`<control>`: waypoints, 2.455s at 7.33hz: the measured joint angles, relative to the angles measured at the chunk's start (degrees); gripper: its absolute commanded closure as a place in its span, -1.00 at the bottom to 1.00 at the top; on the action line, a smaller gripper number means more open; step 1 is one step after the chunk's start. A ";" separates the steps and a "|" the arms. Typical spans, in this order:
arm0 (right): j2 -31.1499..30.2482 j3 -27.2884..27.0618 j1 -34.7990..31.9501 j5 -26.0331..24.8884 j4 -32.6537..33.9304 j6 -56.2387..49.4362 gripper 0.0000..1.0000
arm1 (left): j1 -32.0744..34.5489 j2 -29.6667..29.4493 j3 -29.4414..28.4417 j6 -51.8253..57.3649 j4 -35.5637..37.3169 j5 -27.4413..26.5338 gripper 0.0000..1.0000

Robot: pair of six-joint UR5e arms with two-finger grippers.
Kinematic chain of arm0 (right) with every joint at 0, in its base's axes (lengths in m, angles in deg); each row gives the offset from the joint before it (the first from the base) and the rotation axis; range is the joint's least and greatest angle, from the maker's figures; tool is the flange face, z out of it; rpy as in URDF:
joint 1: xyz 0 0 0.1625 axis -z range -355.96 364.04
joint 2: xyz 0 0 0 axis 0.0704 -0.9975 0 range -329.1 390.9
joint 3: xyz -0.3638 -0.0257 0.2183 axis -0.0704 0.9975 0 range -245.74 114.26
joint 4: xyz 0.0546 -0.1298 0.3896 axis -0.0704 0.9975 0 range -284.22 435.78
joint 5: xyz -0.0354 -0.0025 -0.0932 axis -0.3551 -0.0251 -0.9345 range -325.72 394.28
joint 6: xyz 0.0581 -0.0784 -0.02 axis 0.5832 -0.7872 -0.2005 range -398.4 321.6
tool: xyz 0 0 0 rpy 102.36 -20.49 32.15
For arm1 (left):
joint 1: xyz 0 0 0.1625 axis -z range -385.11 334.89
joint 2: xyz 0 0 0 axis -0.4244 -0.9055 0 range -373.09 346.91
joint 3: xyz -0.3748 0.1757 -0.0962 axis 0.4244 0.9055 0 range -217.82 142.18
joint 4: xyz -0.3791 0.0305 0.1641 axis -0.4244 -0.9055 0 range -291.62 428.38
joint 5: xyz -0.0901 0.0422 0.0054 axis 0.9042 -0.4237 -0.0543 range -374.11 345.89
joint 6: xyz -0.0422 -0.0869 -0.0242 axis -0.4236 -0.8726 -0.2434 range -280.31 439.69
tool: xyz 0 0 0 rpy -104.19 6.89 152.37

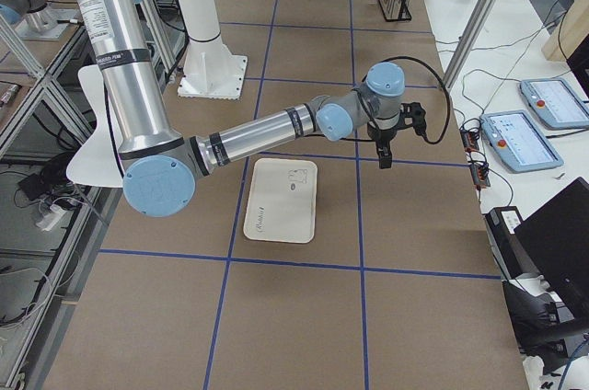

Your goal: Left arm grabs green cup and hands to right arm on tray

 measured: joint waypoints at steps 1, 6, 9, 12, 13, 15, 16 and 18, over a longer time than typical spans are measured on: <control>1.32 -0.06 0.25 1.57 -1.85 5.03 -1.00 | -0.97 0.24 2.43 -3.77 -0.05 0.17 1.00; 3.62 -0.03 4.41 4.16 -27.07 41.14 -1.00 | -4.78 4.57 13.48 -32.30 -13.87 5.39 1.00; 5.13 -0.10 7.13 4.26 -40.23 57.23 -1.00 | -8.08 6.41 14.41 -56.33 -34.61 5.75 1.00; 6.39 -0.36 9.89 4.08 -53.20 67.04 -0.98 | -11.61 6.58 15.09 -77.49 -51.79 5.61 1.00; 6.86 -0.44 10.71 3.83 -57.29 68.56 -0.98 | -12.72 6.61 16.10 -83.60 -56.09 5.50 1.00; 7.57 -0.56 13.40 2.18 -66.17 72.80 -0.98 | -15.52 6.63 19.40 -91.04 -59.90 5.33 1.00; 7.99 -0.66 15.97 -1.19 -71.84 76.57 -0.99 | -16.57 6.64 21.12 -93.49 -60.35 5.30 1.00; 8.08 -0.86 21.81 -9.74 -82.59 83.60 -0.99 | -18.55 6.64 23.76 -97.66 -62.21 4.56 1.00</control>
